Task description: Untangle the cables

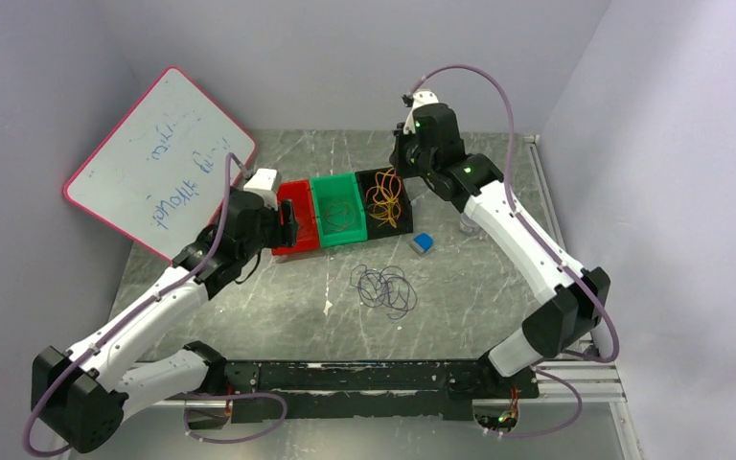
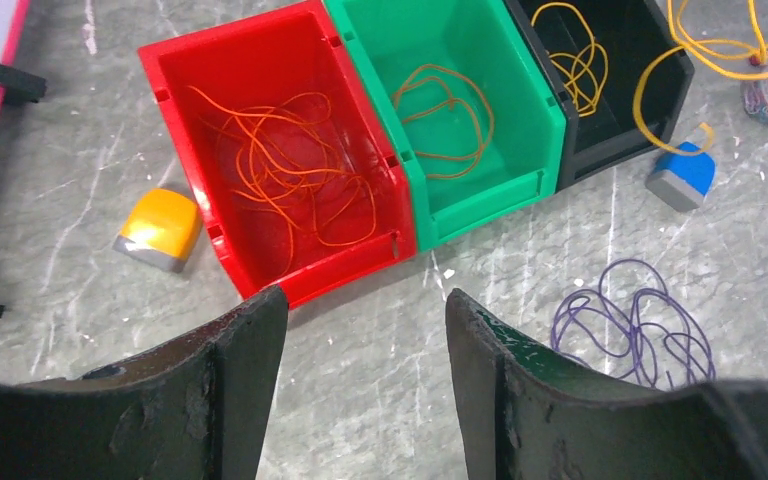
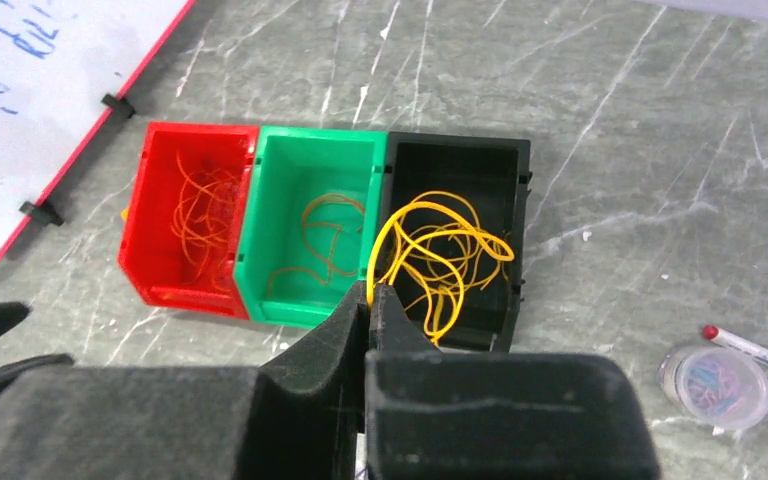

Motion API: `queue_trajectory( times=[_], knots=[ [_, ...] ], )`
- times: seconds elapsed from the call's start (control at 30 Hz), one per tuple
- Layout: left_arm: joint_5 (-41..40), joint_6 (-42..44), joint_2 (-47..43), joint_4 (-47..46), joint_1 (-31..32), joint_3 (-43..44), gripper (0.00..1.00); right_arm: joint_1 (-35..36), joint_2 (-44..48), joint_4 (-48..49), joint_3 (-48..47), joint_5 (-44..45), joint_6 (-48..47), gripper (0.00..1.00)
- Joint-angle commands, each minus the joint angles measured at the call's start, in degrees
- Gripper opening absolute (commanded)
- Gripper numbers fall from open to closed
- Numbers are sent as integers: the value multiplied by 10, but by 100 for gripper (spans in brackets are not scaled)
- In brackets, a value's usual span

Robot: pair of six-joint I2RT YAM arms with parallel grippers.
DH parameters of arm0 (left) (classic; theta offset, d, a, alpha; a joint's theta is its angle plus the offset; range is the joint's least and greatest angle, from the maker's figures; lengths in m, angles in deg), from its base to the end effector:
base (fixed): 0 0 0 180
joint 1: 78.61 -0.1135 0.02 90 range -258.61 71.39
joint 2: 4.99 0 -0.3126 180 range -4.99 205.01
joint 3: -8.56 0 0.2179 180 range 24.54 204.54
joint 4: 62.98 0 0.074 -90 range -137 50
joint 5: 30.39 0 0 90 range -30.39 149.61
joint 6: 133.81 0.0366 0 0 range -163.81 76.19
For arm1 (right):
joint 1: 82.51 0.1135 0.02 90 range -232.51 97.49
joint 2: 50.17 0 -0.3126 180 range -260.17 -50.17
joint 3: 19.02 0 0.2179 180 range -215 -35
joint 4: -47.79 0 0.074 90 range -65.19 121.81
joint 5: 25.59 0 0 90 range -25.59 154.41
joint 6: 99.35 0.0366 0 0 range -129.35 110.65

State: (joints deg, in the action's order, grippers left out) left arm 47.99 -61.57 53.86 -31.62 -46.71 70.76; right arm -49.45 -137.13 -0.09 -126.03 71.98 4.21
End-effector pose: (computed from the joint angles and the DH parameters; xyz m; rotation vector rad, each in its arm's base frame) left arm 0.1506 -0.0851 0.3422 0.1287 2.0610 -0.3296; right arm 0.2588 0.1627 0.4489 -0.2693 2.0547 0.3682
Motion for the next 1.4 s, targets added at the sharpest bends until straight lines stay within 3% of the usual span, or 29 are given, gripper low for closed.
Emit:
queue_trajectory(
  times=[0.0, 0.5, 0.7, 0.8, 1.07, 1.37],
  knots=[
    [-34, 30, -27, 13, -4, 13, 64, -31, -26, 55, 16, -76, -15, 0],
    [-231, -23, -130, 44, -9, -7, 66, -45, -97, 103, 41, -83, -21, 0],
    [-260, -38, -145, 54, -15, -10, 67, -46, -116, 117, 66, -85, -13, 0],
    [-235, -65, -135, 60, -29, -12, 71, -45, -125, 114, 62, -86, -19, 0],
    [-62, -67, -46, 24, -176, -8, 70, -45, -133, 132, 86, -95, -42, 0],
    [-35, -2, 31, -81, -235, 4, 69, -45, -165, 171, 89, -105, -75, 0]
  ],
)
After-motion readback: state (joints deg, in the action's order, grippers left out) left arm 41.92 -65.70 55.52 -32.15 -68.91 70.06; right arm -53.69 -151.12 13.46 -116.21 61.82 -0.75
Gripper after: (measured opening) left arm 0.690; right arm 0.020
